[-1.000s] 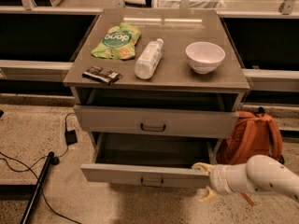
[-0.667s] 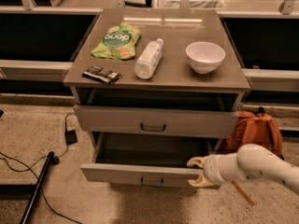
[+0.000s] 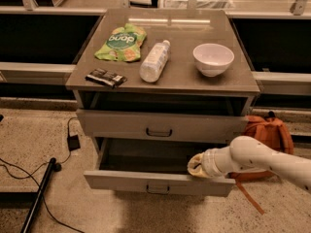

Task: Open middle drawer

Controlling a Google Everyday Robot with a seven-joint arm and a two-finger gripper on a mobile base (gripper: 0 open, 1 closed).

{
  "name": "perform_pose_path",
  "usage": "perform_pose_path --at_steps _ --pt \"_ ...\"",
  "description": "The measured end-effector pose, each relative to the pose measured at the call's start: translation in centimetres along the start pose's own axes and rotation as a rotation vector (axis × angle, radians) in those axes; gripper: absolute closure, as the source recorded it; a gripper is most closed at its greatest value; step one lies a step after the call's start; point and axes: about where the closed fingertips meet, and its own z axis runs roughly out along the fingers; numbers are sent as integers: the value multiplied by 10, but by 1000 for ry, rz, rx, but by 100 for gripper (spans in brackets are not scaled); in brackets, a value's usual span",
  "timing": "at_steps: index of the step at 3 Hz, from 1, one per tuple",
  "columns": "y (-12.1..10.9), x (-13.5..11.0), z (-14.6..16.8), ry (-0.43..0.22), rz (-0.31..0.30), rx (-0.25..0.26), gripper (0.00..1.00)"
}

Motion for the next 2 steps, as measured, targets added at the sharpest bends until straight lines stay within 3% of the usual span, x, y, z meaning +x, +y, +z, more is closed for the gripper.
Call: perform_pose_path --at_steps 1,2 --pt "-9 3 16 -1 37 -7 98" --pt "-12 6 35 -2 64 -24 100"
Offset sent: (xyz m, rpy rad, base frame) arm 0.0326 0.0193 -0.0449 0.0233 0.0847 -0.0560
